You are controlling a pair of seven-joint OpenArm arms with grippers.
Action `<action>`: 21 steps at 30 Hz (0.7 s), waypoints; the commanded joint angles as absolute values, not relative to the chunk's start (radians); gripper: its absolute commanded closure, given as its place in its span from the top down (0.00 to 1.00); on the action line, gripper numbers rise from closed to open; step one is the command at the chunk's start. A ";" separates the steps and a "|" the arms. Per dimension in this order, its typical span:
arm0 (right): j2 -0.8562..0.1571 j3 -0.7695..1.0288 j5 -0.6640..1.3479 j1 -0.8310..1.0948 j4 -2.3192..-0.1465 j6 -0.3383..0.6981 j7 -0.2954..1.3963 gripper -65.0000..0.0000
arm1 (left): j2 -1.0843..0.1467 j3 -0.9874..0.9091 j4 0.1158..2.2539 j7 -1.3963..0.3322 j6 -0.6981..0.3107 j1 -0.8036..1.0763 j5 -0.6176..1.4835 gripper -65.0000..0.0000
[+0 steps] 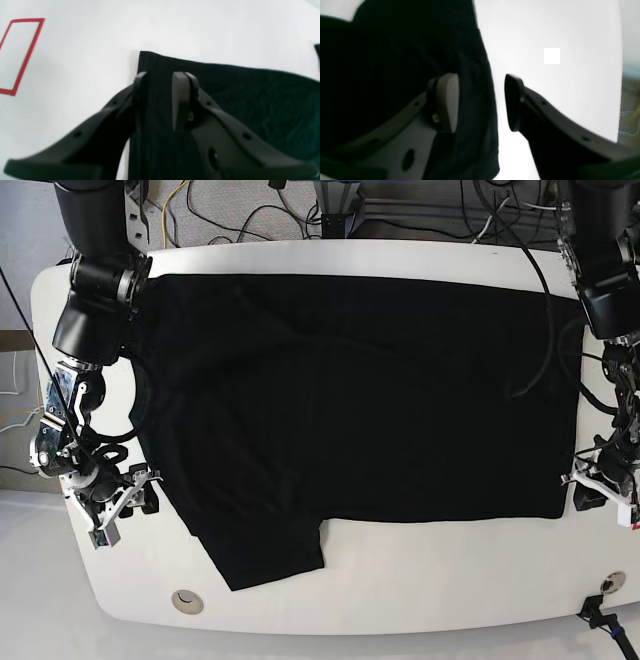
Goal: Fold the T-shirt properly
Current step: 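Move both grippers down the shirt sides toward the hem corners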
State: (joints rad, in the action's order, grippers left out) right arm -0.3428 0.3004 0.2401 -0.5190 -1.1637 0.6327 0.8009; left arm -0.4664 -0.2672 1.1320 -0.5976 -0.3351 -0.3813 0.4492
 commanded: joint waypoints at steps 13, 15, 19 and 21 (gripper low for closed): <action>-0.354 0.290 0.268 -0.734 -0.836 0.655 0.782 0.46 | -0.480 -0.187 0.783 -0.429 -0.317 -0.682 0.381 0.30; -0.350 0.290 0.268 -0.735 -0.832 0.651 0.784 0.46 | -0.478 -0.177 0.753 -0.421 -0.319 -0.688 0.370 0.30; -0.350 0.288 0.261 -0.742 -0.819 0.638 0.775 0.46 | -0.483 -0.152 0.749 -0.429 -0.305 -0.710 0.377 0.29; -0.348 0.287 0.258 -0.749 -0.796 0.638 0.766 0.46 | -0.483 -0.148 0.745 -0.425 -0.304 -0.714 0.377 0.29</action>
State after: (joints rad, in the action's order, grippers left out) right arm -0.3382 0.2871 0.2432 -0.7033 -0.7937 0.6323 0.7929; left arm -0.4683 -0.1493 0.7334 -0.4480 -0.3031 -0.6800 0.3660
